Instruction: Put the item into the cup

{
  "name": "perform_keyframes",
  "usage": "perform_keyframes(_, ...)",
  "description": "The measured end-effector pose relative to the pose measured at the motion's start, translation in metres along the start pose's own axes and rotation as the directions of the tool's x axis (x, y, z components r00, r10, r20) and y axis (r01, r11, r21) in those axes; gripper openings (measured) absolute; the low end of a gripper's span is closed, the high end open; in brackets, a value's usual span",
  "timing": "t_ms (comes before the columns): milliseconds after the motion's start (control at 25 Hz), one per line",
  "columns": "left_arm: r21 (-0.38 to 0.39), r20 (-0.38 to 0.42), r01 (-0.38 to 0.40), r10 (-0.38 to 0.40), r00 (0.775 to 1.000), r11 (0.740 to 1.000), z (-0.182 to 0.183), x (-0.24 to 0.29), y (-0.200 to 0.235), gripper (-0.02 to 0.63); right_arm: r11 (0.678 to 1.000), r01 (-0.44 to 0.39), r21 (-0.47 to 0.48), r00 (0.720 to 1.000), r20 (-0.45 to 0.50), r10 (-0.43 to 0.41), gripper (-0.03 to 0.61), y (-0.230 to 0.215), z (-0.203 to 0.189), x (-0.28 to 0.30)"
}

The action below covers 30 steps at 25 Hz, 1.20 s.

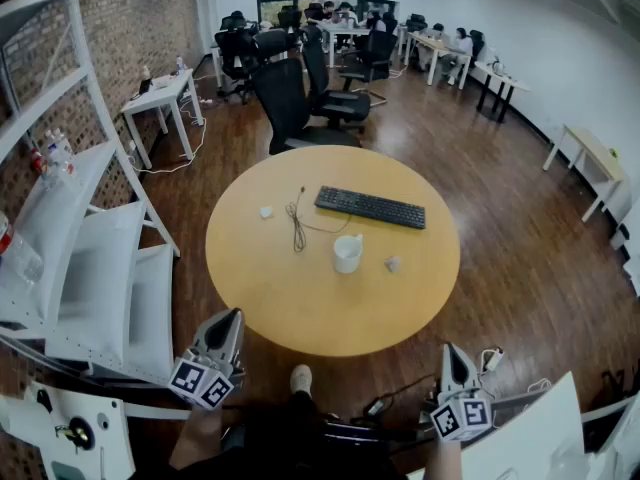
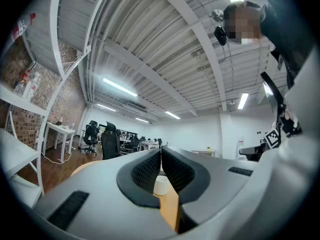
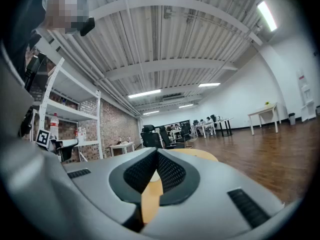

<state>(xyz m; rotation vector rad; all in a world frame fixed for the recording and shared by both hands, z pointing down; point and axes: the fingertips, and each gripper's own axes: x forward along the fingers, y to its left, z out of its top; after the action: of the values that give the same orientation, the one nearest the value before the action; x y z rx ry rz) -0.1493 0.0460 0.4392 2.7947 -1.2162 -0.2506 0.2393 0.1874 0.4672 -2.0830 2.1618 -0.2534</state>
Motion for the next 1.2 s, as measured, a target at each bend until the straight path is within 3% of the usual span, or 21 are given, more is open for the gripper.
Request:
perform_keyframes(280, -0.039, -0.008, 0.028, -0.029, 1.000, 0.999, -0.004, 0.037, 0.015, 0.000, 1.000, 0.016, 0.007, 1.000, -0.018, -0.016, 0.008, -0.006, 0.000, 0.039)
perform_keyframes(640, -0.087, -0.028, 0.006, -0.008, 1.000, 0.996, -0.023, 0.097, 0.079, 0.000, 0.999, 0.033, 0.000, 0.998, -0.049, -0.033, 0.009, -0.009, -0.003, 0.105)
perform_keyframes(880, -0.067, -0.035, 0.045, -0.047, 0.998, 0.997, -0.015, 0.134, 0.122, 0.000, 0.996, 0.091, -0.007, 0.996, -0.012, -0.092, 0.009, -0.006, 0.009, 0.161)
perform_keyframes(1080, 0.020, -0.077, 0.075, -0.073, 0.994, 0.997, -0.014, 0.161, 0.141, 0.000, 0.997, 0.076, -0.007, 0.997, -0.001, -0.076, 0.009, -0.003, 0.013, 0.199)
perform_keyframes(1200, 0.022, -0.083, 0.085, -0.083, 0.993, 0.996, -0.014, 0.175, 0.142, 0.000, 0.997, 0.066, -0.028, 0.997, -0.035, -0.067, 0.009, -0.008, 0.011, 0.213)
